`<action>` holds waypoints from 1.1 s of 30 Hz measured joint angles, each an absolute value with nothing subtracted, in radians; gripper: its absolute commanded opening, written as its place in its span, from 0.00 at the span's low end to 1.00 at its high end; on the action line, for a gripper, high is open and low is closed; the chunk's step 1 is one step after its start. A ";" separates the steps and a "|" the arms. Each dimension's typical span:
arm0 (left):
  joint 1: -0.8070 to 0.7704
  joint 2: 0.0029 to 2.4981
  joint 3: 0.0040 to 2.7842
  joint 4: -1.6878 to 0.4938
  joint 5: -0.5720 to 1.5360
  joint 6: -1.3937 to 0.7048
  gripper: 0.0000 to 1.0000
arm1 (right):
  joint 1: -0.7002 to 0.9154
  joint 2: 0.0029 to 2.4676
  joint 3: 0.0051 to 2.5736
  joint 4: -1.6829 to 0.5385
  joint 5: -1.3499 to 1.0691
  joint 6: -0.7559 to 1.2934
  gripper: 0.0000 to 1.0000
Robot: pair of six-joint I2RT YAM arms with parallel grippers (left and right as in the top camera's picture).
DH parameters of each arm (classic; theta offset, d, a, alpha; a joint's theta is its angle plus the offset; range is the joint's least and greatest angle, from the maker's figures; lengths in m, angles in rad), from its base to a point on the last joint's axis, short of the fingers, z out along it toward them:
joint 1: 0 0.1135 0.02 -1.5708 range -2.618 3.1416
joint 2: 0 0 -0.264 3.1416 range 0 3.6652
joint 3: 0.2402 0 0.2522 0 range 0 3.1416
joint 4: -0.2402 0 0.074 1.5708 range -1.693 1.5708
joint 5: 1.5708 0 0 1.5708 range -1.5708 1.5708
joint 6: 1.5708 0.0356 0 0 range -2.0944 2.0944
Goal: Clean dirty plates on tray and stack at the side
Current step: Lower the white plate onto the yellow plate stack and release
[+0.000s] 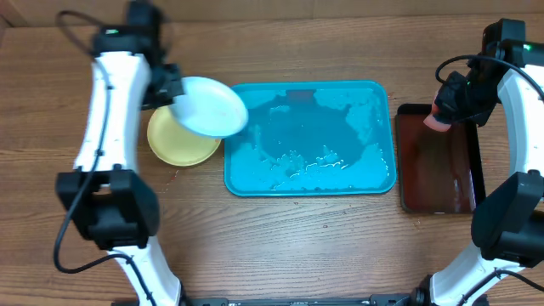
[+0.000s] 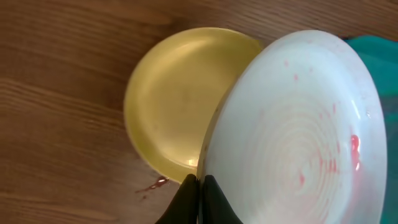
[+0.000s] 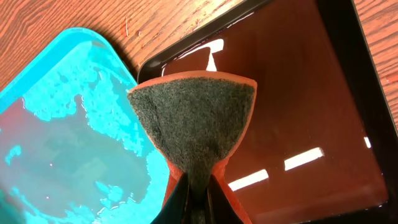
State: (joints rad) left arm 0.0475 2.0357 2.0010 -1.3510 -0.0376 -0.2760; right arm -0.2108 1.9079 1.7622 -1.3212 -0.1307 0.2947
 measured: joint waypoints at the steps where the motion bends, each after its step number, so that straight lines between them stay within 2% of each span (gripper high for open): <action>1: 0.076 2.036 1.996 -1.349 -0.026 -0.266 0.04 | -0.211 1.908 1.762 -1.320 -0.131 0.294 0.04; 6: 0.161 2.032 1.917 -1.269 -0.019 -0.235 0.04 | -0.211 1.908 1.762 -1.317 -0.131 0.294 0.04; 17: 0.181 2.028 1.560 -0.906 -0.014 -0.229 0.04 | -0.211 1.908 1.763 -1.309 -0.130 0.291 0.04; 26: 0.181 2.025 1.520 -0.938 -0.016 -0.229 0.04 | -0.211 1.908 1.762 -1.311 -0.131 0.291 0.04; 33: 0.181 2.014 1.520 -0.958 -0.093 -0.229 0.04 | -0.211 1.908 1.763 -1.312 -0.131 0.291 0.04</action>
State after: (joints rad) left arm 0.1810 2.0136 1.5196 -0.9577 -0.0933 -0.2287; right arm -0.2108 1.9079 1.7626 -1.3125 -0.1307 0.2909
